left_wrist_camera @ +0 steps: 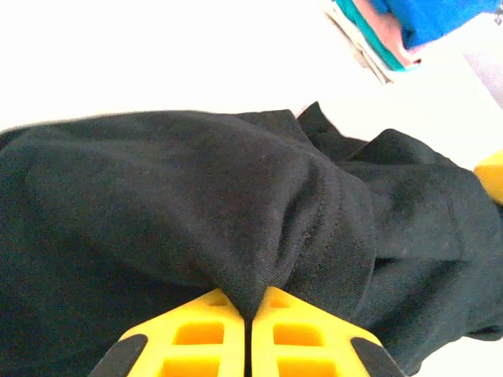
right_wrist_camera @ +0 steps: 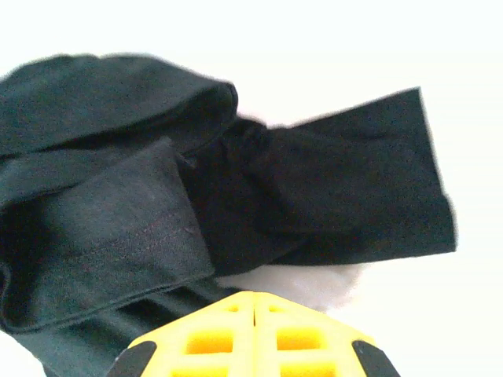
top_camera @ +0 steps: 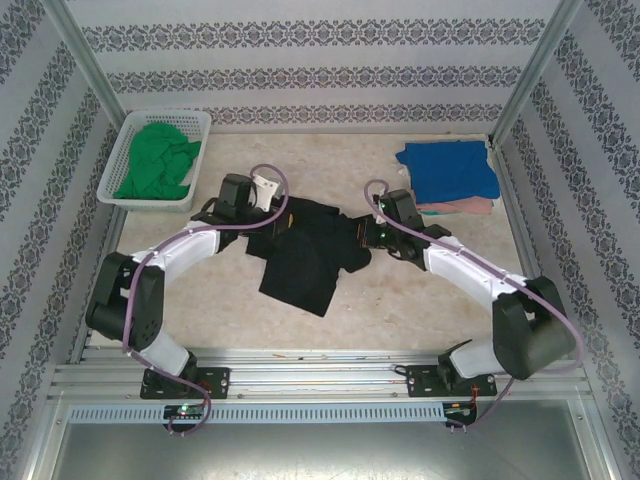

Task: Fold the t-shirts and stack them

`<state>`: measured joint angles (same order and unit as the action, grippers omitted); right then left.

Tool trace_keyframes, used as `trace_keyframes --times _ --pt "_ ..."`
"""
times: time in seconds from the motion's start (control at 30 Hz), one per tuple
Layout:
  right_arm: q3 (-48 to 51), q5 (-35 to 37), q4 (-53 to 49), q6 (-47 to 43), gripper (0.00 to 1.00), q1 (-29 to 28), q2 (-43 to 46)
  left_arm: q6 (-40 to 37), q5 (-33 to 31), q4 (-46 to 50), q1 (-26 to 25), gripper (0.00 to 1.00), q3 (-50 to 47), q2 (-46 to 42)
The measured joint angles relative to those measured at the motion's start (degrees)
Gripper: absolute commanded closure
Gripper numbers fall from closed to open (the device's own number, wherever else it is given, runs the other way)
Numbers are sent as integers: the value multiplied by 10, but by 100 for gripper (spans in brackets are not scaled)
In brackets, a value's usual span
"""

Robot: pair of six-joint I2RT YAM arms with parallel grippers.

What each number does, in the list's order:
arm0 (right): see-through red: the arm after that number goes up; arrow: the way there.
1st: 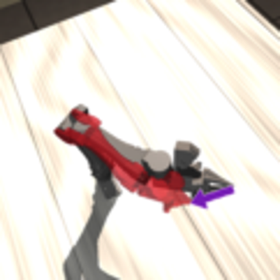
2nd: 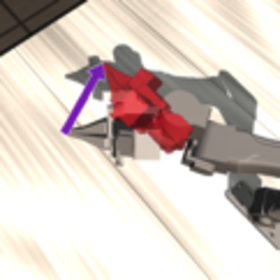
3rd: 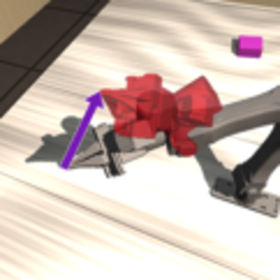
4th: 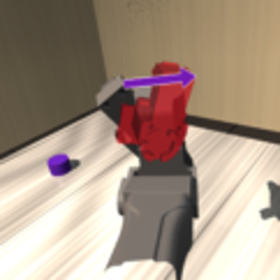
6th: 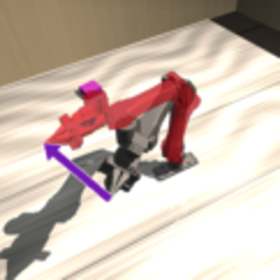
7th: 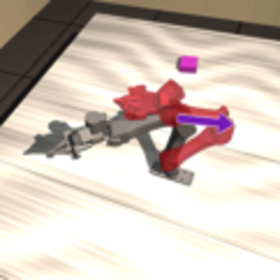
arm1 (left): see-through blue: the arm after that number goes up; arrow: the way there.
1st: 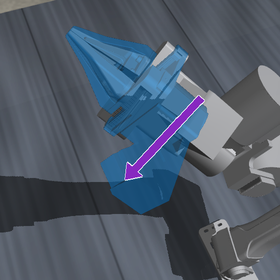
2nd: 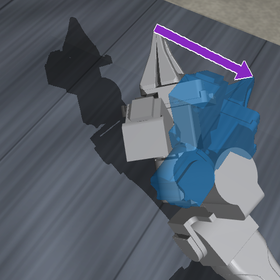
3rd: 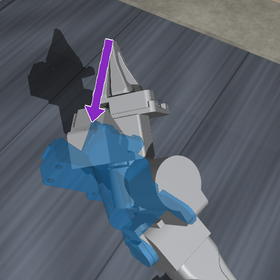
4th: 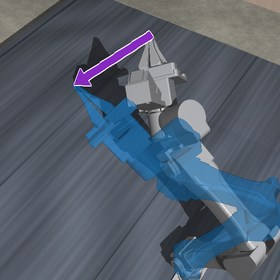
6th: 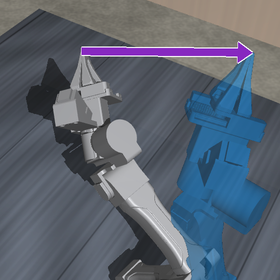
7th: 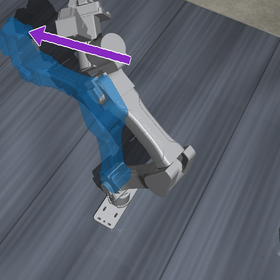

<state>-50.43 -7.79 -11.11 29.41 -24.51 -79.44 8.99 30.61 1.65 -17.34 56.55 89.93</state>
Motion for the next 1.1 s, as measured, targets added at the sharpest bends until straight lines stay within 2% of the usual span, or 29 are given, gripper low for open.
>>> trace_keyframes --times 0.17,0.27,0.33,0.4,0.43,0.47,0.5,0.53,0.6,0.67,0.8,0.93,1.03,1.1 --pt "-23 23 -59 -31 100 50 55 19 -29 10 54 100 -14 -30" --pt "-32 29 -76 -45 100 64 82 30 -46 18 71 93 -14 -35" --pt "-32 28 -78 -50 91 64 96 38 -52 18 72 89 -18 -35" --pt "-26 21 -69 -51 72 62 100 47 -52 17 72 90 -26 -35" --pt "-20 18 -62 -46 67 59 98 50 -52 18 72 90 -29 -33" --pt "-14 14 -54 -44 59 52 89 55 -51 18 72 85 -32 -30" --pt "-10 11 -47 -42 55 40 75 61 -52 18 72 73 -32 -24" --pt "-9 9 -41 -40 54 24 54 64 -54 19 72 65 -32 -18" --pt "-11 -1 -21 -34 50 -14 -3 72 -70 37 72 57 -32 -11" --pt "-13 -15 -6 -24 48 -45 -61 70 -92 63 72 45 -30 -12" --pt "-30 -35 20 -5 46 -88 -159 50 -151 120 72 30 -15 -28" --pt "-51 -48 51 13 47 -103 -220 16 -176 144 64 26 4 -61" --pt "-59 -52 72 24 55 -105 -237 -30 -179 152 38 30 49 -48" --pt "-60 -55 85 33 64 -105 -241 -77 -176 156 3 29 100 -9"
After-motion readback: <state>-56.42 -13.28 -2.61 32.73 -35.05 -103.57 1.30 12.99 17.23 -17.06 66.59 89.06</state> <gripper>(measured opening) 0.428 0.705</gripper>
